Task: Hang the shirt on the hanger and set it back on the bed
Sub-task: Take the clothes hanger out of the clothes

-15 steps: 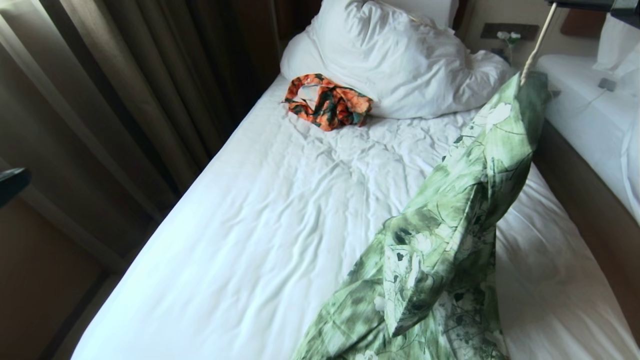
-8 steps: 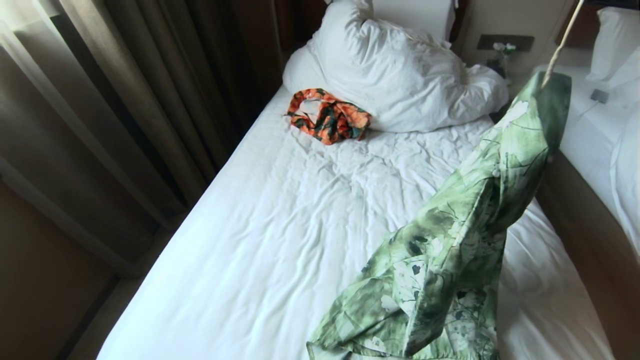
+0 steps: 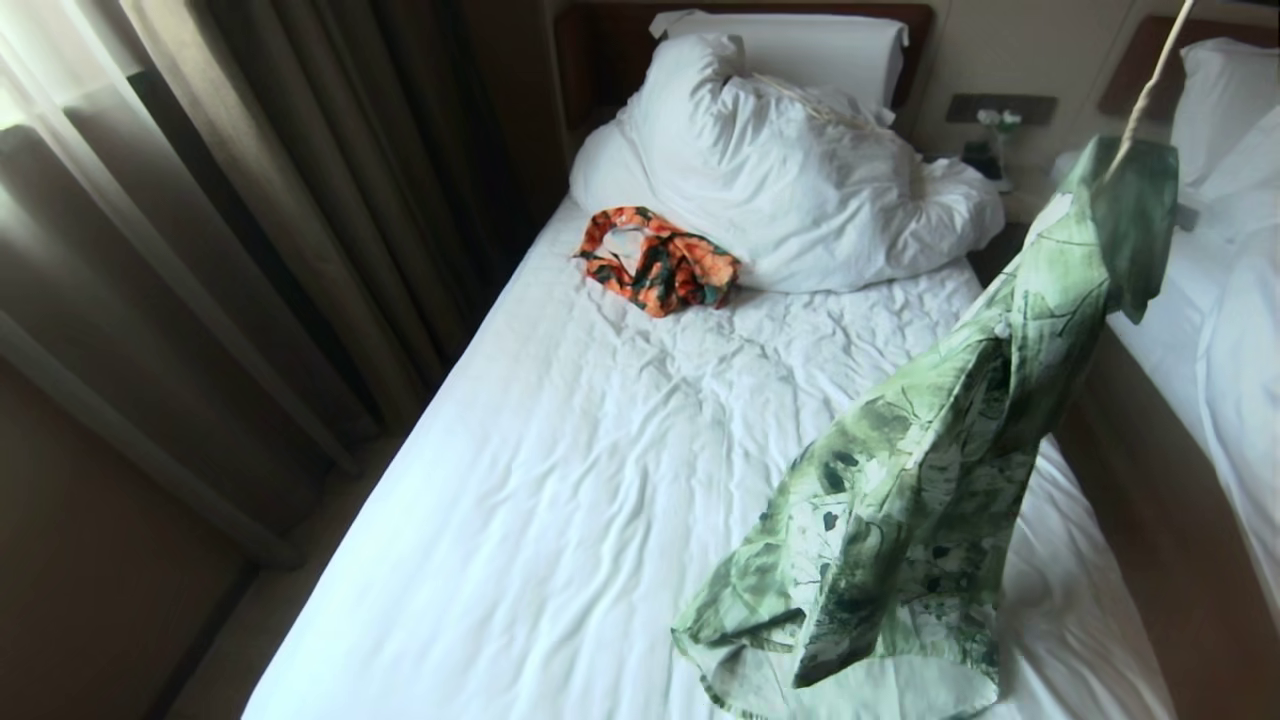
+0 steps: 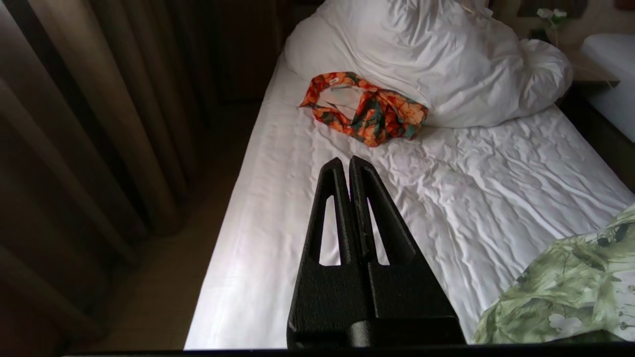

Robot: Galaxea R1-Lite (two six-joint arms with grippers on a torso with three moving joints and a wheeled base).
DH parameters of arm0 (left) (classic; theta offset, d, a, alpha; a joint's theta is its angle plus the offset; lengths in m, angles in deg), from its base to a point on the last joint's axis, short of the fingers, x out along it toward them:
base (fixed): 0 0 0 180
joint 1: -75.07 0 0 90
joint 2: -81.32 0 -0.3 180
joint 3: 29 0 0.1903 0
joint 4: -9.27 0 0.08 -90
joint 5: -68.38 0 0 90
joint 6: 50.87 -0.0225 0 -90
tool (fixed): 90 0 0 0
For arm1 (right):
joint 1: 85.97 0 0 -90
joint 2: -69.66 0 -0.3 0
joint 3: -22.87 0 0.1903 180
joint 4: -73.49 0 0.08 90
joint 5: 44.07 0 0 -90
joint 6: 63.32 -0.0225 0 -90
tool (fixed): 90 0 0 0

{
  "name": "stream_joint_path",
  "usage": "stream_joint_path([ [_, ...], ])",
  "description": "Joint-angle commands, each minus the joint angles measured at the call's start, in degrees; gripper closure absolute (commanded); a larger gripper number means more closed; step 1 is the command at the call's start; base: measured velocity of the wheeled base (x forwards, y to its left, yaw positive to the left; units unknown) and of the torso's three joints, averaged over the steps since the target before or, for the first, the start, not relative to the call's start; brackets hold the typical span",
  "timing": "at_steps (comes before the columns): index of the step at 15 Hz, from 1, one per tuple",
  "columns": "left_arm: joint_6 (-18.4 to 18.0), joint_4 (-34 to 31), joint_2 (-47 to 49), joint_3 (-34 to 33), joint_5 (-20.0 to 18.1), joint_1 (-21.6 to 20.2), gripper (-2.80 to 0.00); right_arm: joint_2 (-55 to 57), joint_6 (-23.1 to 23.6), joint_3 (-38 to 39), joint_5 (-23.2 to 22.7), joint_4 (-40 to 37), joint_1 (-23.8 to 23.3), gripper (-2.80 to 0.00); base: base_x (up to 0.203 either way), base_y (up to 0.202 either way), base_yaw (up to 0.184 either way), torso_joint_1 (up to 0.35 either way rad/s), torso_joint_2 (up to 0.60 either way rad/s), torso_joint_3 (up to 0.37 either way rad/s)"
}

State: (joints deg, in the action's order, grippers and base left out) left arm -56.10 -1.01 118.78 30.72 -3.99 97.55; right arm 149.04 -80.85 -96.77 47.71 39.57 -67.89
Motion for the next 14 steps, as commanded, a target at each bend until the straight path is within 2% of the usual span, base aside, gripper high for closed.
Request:
stream_joint_path([
  [1,-0.04,0.05,-1.04,0.0,-0.21,-0.7,0.0,-0.37,-0.14,0.43,-0.02,-0.08,0.03,0.0,0.0,0.0,0.0,0.173,-0.43,-0.26],
  [6,-0.1,-0.04,-4.93,0.37,-0.03,-2.55,0.0,-0.9,-0.05,0.39,-0.02,4.48,-0.24,0.0,0.0,0.0,0.0,0.154,-0.37,-0.215],
  [11,-0.13,-0.43,-7.24,0.14,0.03,-6.04,0.0,-2.04,-0.22,3.11,0.68,5.02,-0.15,0.0,0.0,0.0,0.0,0.146,-0.34,-0.197],
  [14,-0.12,-0.44,-9.14,-0.57,-0.06,-7.92,0.0,-1.51,-1.01,2.94,0.7,5.02,-0.15,0.0,0.0,0.0,0.0,0.015,-0.02,-0.014],
])
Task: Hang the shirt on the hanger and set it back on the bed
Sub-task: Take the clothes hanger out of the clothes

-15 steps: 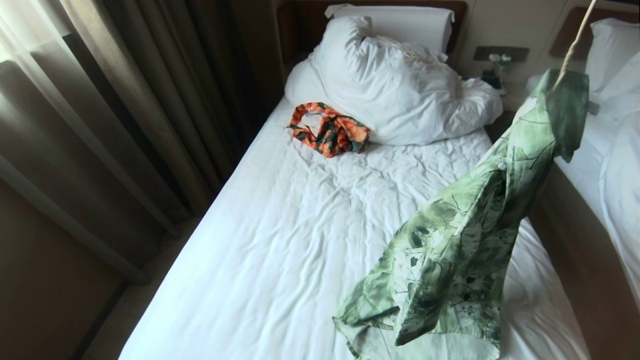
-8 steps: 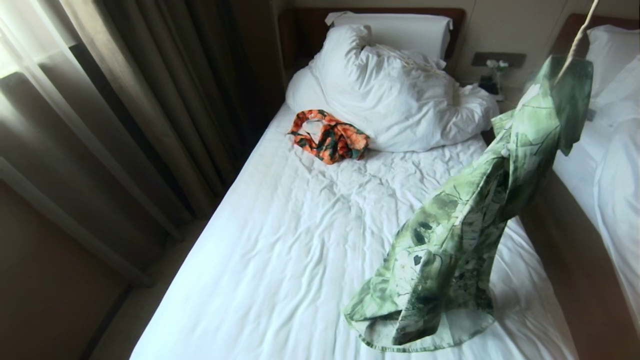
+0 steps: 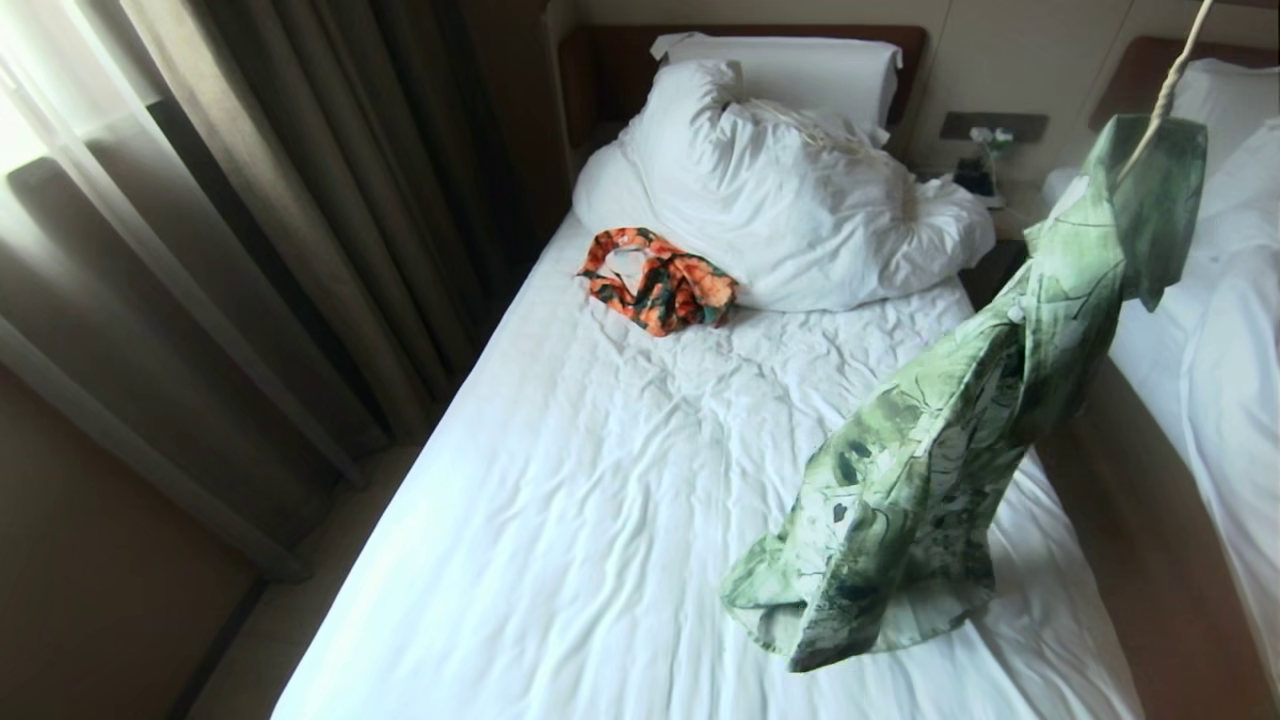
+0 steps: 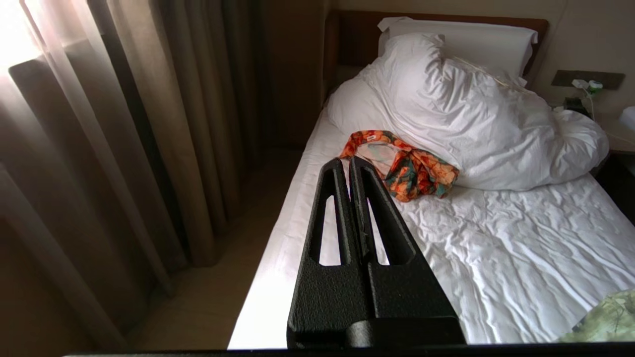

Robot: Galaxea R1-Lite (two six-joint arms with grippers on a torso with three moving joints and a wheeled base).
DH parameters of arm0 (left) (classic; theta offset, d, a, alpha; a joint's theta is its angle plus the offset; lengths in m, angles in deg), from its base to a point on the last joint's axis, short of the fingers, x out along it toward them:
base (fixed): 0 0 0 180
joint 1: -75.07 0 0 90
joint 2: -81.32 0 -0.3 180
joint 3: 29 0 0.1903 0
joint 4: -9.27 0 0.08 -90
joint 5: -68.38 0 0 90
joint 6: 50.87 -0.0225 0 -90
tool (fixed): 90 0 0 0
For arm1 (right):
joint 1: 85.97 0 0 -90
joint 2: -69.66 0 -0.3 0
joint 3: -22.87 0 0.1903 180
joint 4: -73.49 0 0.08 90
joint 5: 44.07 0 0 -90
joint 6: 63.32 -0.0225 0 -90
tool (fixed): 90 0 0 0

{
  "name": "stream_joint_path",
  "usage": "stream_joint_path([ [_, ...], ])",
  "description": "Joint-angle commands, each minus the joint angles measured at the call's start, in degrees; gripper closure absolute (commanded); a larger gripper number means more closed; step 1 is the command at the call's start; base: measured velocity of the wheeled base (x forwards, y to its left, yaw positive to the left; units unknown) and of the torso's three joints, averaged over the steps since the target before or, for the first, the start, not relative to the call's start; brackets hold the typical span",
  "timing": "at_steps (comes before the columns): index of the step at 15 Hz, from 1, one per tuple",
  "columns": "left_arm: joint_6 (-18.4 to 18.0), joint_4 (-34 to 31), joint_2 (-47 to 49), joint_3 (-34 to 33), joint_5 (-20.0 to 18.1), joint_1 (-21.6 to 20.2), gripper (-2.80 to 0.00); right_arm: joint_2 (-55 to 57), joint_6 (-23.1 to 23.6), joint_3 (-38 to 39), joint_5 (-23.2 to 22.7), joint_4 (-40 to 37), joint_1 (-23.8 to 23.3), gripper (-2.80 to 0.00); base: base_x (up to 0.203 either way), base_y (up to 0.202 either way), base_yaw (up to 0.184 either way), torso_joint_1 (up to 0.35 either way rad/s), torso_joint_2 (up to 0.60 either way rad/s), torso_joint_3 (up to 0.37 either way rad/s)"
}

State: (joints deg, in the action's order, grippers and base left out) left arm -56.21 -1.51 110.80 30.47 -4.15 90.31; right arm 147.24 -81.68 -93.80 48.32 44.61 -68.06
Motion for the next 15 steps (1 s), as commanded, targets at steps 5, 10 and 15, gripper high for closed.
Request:
stream_joint_path([
  [5,-0.02,0.06,-3.29,-0.2,0.37,-3.14,0.0,5.25,-6.25,-5.9,8.34,8.89,0.49,0.0,0.0,0.0,0.0,0.0,0.0,0.0],
  [10,-0.05,0.06,-4.23,0.11,0.61,-3.72,0.0,6.88,-6.43,-9.26,11.58,11.63,3.57,0.0,0.0,0.0,0.0,0.0,0.0,0.0],
  [15,-0.11,-0.02,-5.84,0.55,0.72,-4.76,0.0,8.46,-6.43,-9.35,11.94,17.82,3.8,0.0,0.0,0.0,0.0,0.0,0.0,0.0],
])
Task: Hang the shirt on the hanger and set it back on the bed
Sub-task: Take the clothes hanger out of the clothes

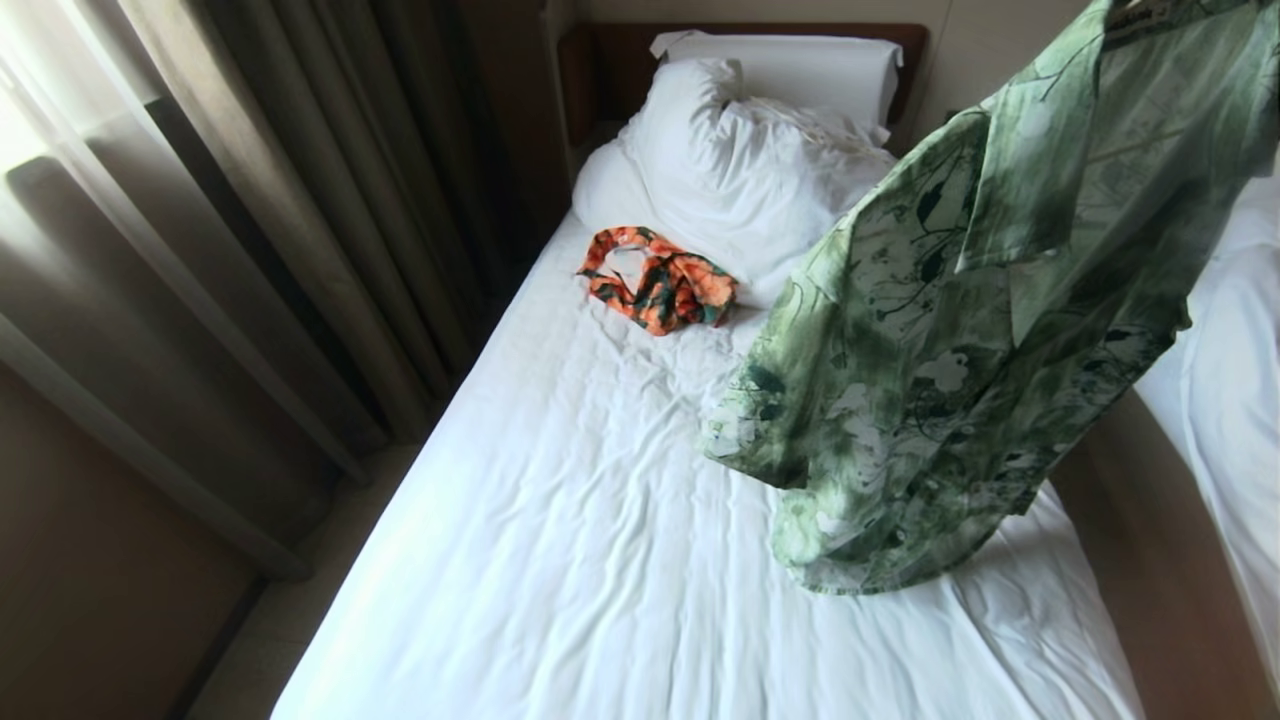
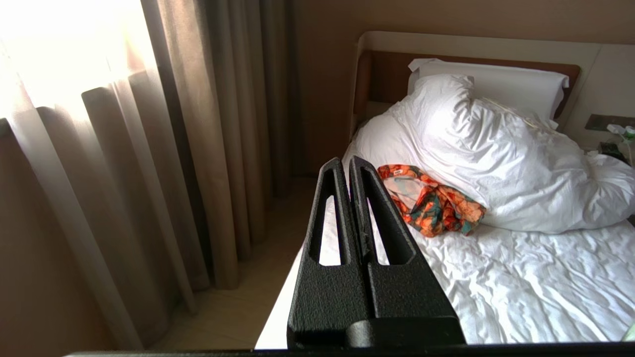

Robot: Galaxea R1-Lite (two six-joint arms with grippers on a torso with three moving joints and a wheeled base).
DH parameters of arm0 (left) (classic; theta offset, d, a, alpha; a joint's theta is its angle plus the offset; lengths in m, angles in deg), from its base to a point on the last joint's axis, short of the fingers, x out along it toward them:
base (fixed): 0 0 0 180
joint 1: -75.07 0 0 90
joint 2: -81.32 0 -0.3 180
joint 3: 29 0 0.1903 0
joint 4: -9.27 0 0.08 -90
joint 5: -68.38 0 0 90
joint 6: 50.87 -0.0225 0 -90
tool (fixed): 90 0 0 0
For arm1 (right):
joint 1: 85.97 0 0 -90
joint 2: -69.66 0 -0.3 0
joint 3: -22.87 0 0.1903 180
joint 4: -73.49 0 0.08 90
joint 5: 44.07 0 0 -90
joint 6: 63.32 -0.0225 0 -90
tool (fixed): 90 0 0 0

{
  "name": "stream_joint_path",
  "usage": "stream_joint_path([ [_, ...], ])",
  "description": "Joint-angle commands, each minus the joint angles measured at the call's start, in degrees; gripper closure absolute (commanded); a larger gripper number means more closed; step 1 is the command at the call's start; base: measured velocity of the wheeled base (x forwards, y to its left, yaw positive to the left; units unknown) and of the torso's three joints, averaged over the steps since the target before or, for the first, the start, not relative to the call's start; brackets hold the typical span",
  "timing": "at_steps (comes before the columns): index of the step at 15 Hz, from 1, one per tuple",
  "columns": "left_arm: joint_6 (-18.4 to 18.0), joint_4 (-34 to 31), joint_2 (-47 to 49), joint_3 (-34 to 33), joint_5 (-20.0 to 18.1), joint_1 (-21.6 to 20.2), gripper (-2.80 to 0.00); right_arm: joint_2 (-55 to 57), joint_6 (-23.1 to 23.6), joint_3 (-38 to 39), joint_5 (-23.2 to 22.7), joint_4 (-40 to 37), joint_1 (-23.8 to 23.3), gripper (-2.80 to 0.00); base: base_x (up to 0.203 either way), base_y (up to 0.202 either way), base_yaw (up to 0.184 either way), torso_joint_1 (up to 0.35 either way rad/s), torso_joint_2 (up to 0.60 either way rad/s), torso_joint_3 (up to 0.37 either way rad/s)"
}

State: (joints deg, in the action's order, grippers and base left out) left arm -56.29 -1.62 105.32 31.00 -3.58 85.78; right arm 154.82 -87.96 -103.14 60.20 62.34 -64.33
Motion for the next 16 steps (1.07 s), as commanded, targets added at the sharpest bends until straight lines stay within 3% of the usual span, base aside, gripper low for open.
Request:
stream_joint_path([
  [1,0.05,0.15,-0.36,0.02,0.15,-0.43,0.0,0.88,-0.24,0.08,0.05,0.1,0.15,0.0,0.0,0.0,0.0,0.0,0.0,0.0],
  [16,-0.02,0.0,-1.15,-0.41,0.06,-0.34,0.0,3.07,0.03,-1.43,1.92,2.29,2.37,0.0,0.0,0.0,0.0,0.0,0.0,0.0],
])
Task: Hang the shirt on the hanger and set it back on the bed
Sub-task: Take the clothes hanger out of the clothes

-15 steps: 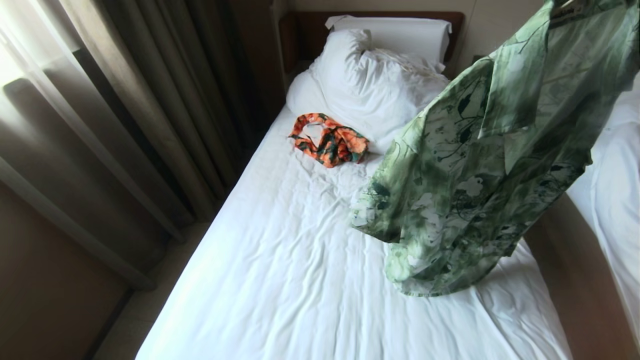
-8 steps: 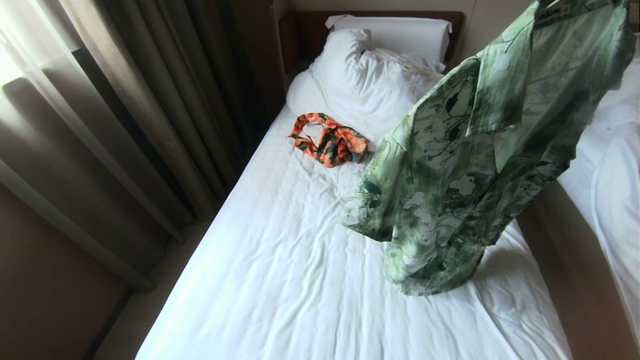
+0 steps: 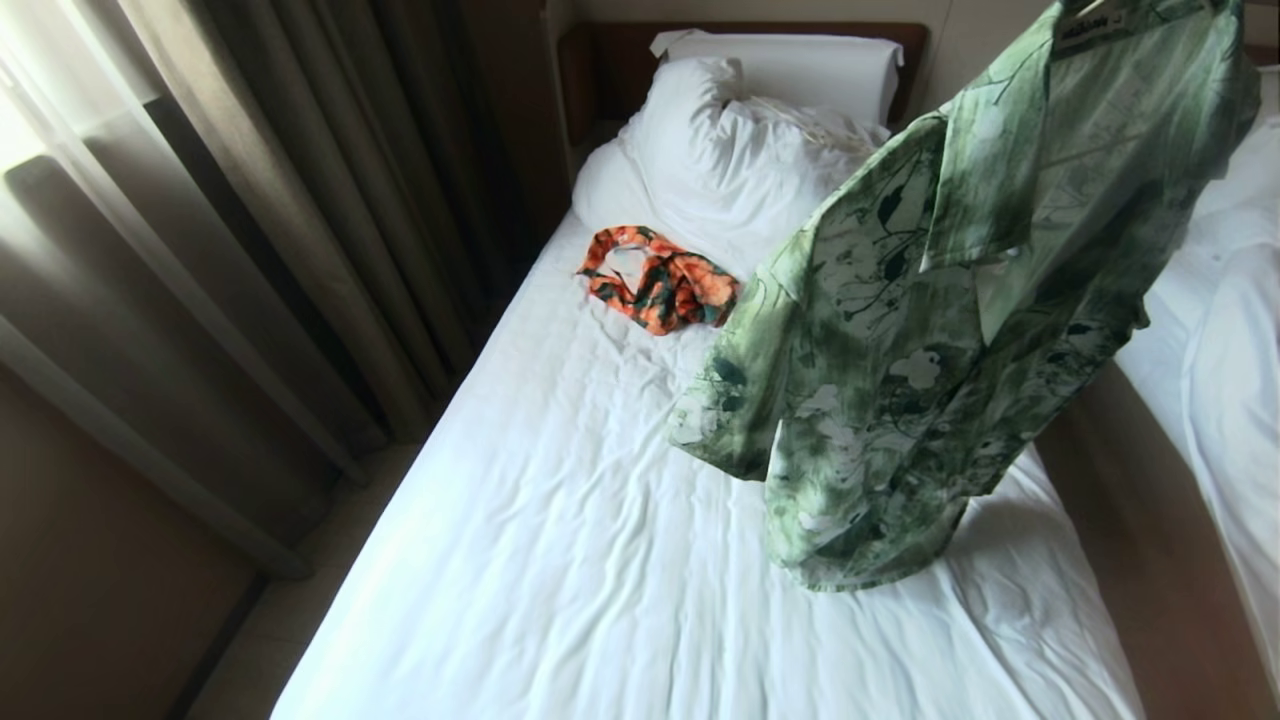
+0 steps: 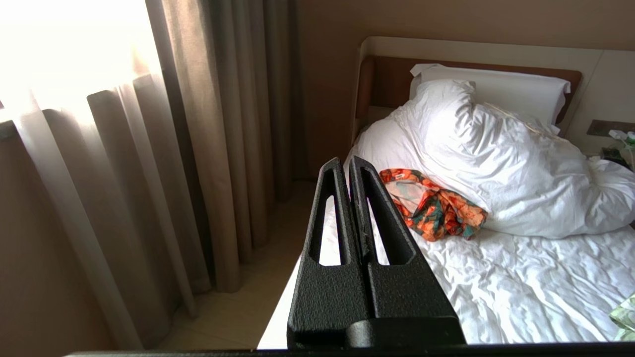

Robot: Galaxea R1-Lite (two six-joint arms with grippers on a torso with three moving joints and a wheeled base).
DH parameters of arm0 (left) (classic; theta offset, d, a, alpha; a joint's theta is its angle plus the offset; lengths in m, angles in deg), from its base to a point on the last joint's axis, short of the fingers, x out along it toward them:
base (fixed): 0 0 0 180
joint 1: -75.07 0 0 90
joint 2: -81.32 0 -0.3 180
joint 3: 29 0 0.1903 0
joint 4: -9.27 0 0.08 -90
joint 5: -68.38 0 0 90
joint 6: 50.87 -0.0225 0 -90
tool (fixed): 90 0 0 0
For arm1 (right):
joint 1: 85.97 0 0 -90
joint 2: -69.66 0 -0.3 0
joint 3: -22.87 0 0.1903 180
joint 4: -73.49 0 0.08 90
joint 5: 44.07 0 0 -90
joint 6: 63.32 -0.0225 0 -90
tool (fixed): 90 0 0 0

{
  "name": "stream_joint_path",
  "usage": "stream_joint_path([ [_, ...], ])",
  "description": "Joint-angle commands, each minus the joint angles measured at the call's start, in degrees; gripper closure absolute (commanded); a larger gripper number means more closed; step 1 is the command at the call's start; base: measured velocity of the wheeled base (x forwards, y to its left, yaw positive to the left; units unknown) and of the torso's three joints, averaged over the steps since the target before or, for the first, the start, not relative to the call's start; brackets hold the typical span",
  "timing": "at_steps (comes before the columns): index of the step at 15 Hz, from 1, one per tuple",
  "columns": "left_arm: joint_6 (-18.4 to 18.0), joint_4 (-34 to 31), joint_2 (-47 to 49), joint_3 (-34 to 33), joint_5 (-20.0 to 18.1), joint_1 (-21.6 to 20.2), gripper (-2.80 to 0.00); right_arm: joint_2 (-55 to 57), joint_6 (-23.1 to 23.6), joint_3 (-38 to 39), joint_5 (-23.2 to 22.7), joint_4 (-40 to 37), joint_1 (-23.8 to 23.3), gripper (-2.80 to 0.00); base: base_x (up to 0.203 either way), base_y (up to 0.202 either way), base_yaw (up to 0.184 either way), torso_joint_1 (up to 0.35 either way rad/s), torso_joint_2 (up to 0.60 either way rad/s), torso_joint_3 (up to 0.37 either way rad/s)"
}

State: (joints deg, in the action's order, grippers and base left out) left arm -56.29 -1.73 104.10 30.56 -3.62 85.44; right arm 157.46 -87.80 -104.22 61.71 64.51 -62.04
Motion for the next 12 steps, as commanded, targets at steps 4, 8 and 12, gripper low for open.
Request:
stream_joint_path([
  [4,-0.02,0.16,0.35,0.19,-0.25,0.0,0.0,0.43,0.04,-0.34,8.59,-0.58,0.8,0.0,0.0,0.0,0.0,0.0,0.0,0.0],
  [8,-0.2,0.19,0.51,0.46,-0.25,0.01,0.0,1.31,3.55,-0.34,15.26,-1.2,1.03,0.0,0.0,0.0,0.0,0.0,0.0,0.0],
  [12,-0.29,0.19,0.51,0.54,-0.25,0.01,0.0,0.94,3.56,-0.24,16.93,-1.3,2.27,0.0,0.0,0.0,0.0,0.0,0.0,0.0],
])
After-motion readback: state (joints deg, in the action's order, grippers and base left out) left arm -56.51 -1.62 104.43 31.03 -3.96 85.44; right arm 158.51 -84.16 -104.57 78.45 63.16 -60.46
